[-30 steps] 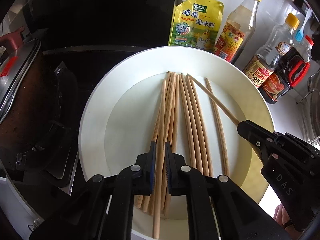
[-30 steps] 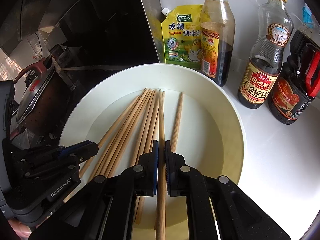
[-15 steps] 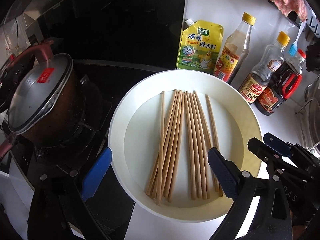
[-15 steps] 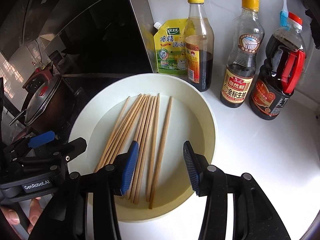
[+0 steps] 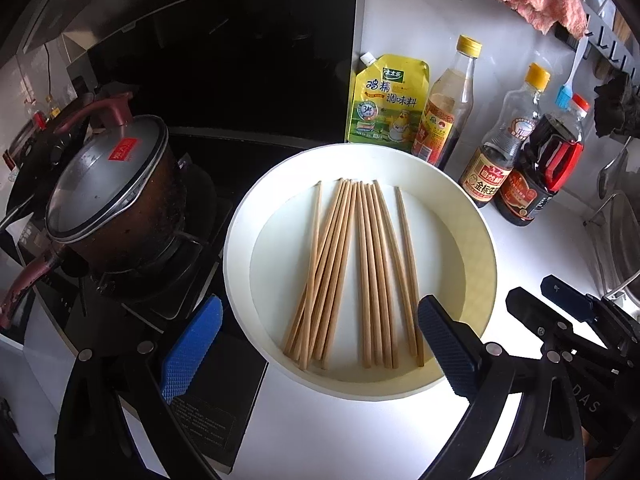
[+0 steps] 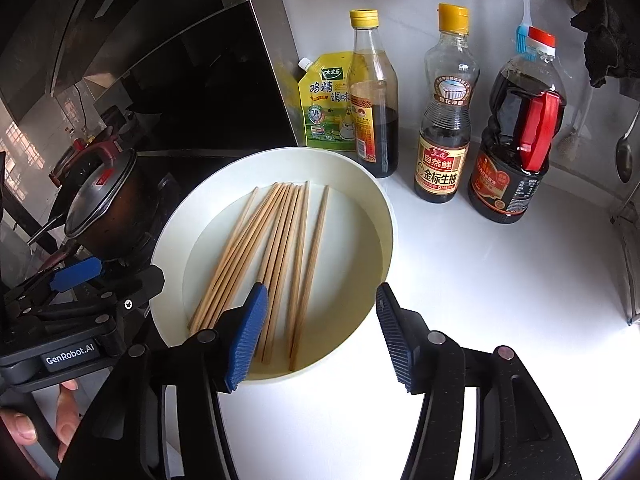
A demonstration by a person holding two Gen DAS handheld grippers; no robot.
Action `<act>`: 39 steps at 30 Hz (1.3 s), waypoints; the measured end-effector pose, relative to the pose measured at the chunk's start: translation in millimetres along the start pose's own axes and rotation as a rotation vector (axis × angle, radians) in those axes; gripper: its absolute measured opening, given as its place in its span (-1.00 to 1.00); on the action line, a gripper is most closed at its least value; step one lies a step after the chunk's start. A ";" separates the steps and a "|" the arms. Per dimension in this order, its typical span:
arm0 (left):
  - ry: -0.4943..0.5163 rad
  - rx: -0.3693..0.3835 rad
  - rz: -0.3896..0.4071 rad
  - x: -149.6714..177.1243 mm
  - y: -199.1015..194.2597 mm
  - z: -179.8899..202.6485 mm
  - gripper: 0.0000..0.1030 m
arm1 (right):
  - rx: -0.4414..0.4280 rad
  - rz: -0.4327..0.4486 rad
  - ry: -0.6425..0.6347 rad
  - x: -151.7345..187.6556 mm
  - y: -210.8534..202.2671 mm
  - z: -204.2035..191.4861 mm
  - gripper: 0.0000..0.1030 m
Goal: Organize utensils
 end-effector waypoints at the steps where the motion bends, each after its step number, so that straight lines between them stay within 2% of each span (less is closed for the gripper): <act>1: 0.001 -0.003 0.004 1.0 -2.4 2.1 0.87 | 0.000 0.001 0.000 1.3 -2.0 0.7 0.07; 10: 0.000 -0.026 0.032 5.9 -19.1 9.5 0.88 | 0.011 0.016 0.006 6.6 -18.0 8.2 0.07; 24: -0.055 -0.032 0.019 18.6 -26.5 8.1 0.88 | 0.020 0.030 0.005 11.1 -31.7 12.6 0.09; 39: -0.049 -0.070 0.039 18.5 -34.1 10.0 0.88 | 0.029 0.030 0.002 13.6 -35.9 15.2 0.16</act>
Point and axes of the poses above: each gripper's, at about its wrist camera, not at the fingertips, and y roughly the way its jaws point, z to its right, x to its underside, the point moved 8 cm from there along y, roughly the way its jaws point, and after that the axes turned 3 degrees about -y, right-handed, at the moved point
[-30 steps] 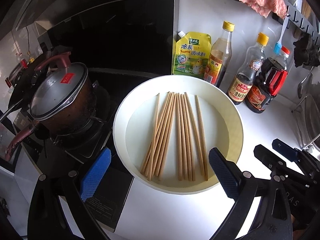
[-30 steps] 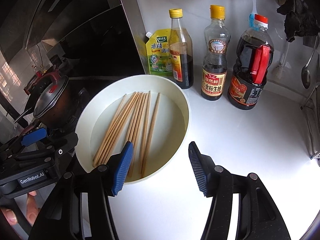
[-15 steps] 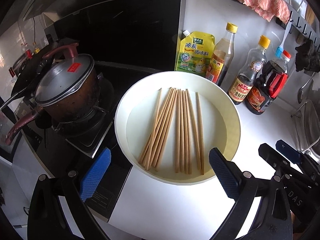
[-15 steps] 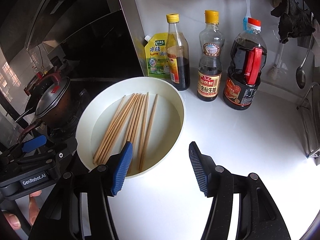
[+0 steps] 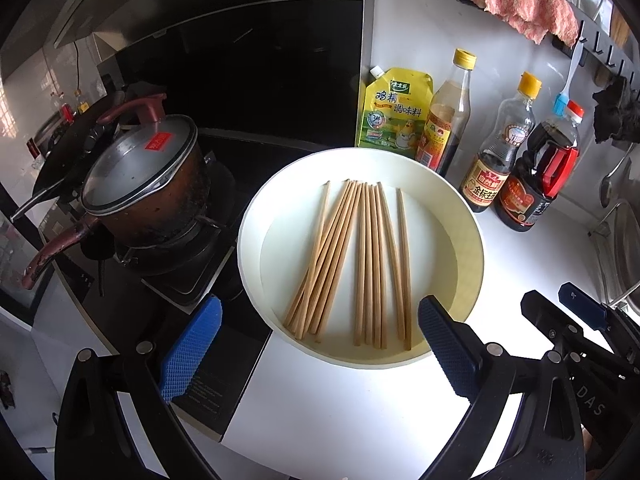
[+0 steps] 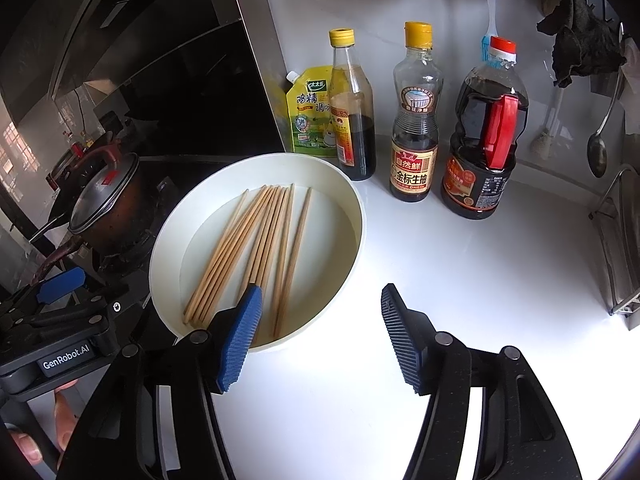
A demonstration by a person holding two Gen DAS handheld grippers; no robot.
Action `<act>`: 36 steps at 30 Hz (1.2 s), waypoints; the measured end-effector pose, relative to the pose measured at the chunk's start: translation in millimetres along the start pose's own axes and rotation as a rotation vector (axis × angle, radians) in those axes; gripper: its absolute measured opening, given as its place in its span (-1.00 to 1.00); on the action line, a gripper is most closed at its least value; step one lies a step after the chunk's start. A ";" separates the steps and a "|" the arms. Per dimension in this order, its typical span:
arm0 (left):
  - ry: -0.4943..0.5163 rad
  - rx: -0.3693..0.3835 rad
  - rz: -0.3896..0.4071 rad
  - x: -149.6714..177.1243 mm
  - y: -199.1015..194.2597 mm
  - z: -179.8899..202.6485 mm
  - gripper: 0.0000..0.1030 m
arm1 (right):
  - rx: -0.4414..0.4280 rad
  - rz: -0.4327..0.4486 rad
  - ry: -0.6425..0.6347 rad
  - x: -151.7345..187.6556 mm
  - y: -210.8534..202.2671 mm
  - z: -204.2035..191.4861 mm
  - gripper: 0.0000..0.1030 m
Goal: Organize utensils
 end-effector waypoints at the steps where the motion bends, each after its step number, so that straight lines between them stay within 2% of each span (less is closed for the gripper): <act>1: -0.001 -0.003 0.000 0.2 -0.4 -0.3 0.88 | -0.001 0.000 0.000 0.0 0.0 0.1 0.16; 14: 0.003 -0.026 0.000 2.1 -1.0 -1.8 0.88 | 0.009 0.003 -0.009 1.7 -2.6 -2.0 0.17; 31: -0.003 -0.007 -0.011 4.3 -1.6 -1.8 0.88 | 0.007 0.003 -0.024 2.4 -3.6 -6.2 0.17; 36: 0.010 -0.007 0.006 3.8 -5.5 0.5 0.88 | 0.005 0.006 -0.026 2.1 -4.7 -6.7 0.17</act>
Point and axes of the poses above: each gripper's, at about its wrist camera, not at the fingertips, and y roughly the way its jaws point, z to its right, x to its underside, the point moved 8 cm from there along y, roughly the way its jaws point, and after that the axes turned 3 degrees about -y, right-handed, at the moved point
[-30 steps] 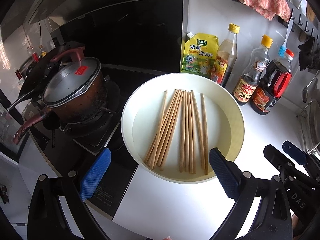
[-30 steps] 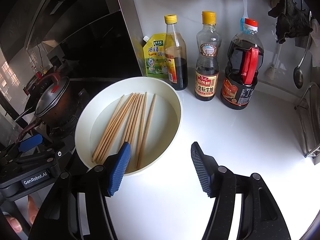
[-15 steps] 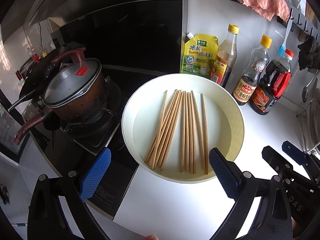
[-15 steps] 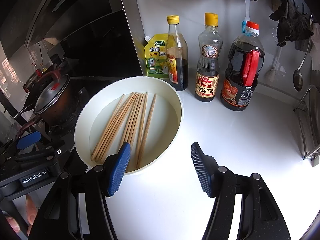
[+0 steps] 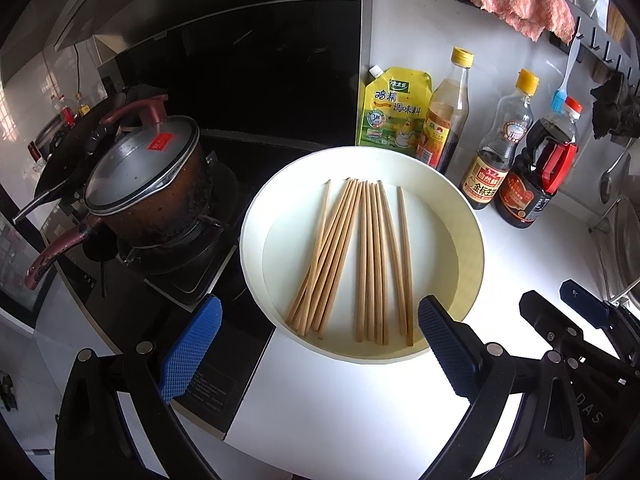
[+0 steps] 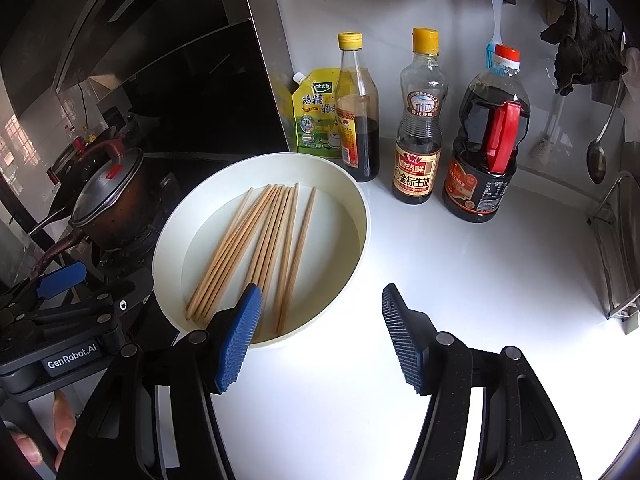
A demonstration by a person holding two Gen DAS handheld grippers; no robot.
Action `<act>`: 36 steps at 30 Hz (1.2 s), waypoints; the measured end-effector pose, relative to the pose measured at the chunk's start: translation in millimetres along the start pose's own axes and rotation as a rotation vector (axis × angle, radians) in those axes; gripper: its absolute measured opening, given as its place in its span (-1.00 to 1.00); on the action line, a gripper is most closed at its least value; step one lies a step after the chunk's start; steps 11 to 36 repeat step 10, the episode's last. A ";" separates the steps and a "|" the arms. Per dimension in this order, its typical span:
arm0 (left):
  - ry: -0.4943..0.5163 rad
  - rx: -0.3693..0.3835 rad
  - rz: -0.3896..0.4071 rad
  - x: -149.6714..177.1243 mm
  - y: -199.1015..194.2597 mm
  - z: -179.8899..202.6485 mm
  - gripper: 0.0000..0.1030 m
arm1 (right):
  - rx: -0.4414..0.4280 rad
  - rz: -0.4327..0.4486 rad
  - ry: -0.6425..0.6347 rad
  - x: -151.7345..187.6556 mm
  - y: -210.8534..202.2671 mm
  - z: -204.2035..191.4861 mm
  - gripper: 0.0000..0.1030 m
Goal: Organize utensils
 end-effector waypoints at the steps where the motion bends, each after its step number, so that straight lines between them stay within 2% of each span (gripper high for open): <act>1: 0.003 -0.001 0.001 -0.4 -0.2 0.2 0.88 | -0.001 0.000 -0.001 0.1 -0.3 0.1 0.17; 36: -0.007 -0.007 -0.017 3.1 0.7 -2.4 0.88 | -0.004 0.001 -0.002 0.6 -1.9 0.5 0.17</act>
Point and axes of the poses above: each gripper's, at about its wrist camera, not at the fingertips, and y roughly the way its jaws point, z to its right, x to its underside, the point moved 8 cm from there along y, roughly the way its jaws point, and after that the axes turned 3 degrees about -y, right-handed, at the moved point
